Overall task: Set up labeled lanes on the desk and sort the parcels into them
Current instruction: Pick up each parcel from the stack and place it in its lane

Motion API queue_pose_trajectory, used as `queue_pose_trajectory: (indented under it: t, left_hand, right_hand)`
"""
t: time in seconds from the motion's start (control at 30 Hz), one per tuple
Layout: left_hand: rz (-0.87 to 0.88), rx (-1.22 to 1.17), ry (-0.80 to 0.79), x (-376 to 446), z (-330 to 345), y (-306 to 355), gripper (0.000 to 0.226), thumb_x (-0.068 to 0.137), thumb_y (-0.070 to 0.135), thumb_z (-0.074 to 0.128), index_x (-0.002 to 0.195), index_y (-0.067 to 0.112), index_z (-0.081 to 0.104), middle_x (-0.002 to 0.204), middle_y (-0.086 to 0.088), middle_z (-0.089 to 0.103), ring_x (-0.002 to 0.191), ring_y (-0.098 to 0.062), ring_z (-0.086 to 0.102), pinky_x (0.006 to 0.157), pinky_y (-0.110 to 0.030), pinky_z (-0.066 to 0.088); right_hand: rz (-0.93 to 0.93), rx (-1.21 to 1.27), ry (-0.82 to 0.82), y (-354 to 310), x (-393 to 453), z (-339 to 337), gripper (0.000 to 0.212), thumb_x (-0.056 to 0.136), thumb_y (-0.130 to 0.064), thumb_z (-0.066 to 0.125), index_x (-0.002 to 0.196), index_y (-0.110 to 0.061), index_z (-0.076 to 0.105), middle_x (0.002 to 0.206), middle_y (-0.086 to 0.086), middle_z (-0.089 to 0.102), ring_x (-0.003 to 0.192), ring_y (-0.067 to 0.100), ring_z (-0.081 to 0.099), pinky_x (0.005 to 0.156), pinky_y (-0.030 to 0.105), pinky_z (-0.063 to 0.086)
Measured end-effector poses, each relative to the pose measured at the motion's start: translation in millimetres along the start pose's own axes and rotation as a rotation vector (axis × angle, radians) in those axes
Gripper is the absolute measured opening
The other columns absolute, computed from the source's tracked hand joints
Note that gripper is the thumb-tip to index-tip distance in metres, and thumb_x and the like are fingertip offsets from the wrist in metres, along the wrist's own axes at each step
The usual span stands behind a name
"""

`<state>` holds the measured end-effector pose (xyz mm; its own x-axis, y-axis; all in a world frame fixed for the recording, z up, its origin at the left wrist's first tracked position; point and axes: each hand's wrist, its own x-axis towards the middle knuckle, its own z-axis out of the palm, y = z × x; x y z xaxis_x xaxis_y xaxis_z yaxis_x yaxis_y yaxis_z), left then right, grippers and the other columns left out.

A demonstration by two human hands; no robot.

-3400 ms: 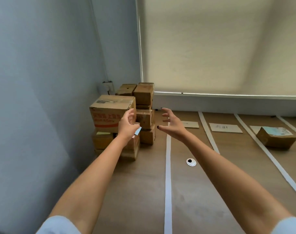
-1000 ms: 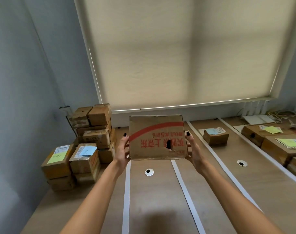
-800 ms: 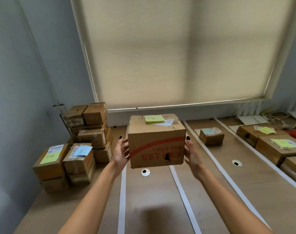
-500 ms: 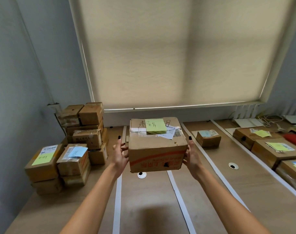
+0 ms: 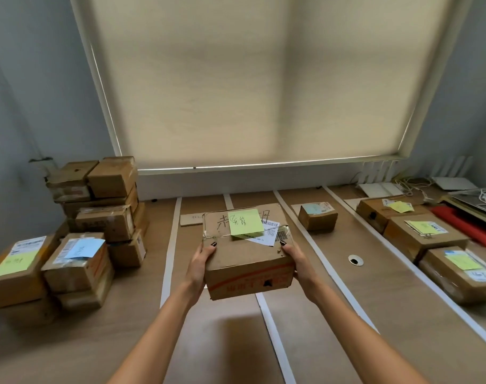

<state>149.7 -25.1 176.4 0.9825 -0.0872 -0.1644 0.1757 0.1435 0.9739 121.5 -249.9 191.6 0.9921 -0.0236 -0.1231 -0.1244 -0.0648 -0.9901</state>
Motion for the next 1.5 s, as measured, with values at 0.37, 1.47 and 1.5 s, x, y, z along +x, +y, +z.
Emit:
queue_pose_trajectory:
  t: [0.37,1.47,1.5]
  left_hand:
    - [0.026,0.0,-0.025,9,182,-40,0.034,0.096,0.024,0.043,0.128,0.014,0.049,0.11,-0.009,0.064,0.087,-0.018,0.062,0.067,-0.024,0.05]
    - [-0.2,0.176,-0.15,-83,709,-185,0.043,0.096,0.035,0.042,0.136,0.022,0.034,0.117,-0.007,0.054,0.098,-0.018,0.054,0.074,-0.028,0.046]
    - [-0.213,0.184,-0.14,-84,718,-194,0.043,0.096,0.035,0.042,0.136,0.022,0.033,0.119,-0.008,0.054,0.101,-0.019,0.054,0.075,-0.029,0.047]
  right_hand:
    - [0.003,0.054,0.136,36,-9,-181,0.037,0.096,-0.034,0.042,0.131,-0.022,0.046,0.093,0.001,0.062,0.074,0.01,0.06,0.055,0.016,0.047]
    - [0.124,0.022,0.242,120,-172,-711,0.029,0.098,-0.03,0.039,0.121,-0.017,0.052,0.094,0.001,0.061,0.084,0.012,0.056,0.064,0.027,0.041]
    - [0.137,0.022,0.222,126,-174,-721,0.028,0.098,-0.029,0.039,0.121,-0.017,0.051,0.095,0.001,0.061,0.084,0.011,0.056,0.063,0.026,0.041]
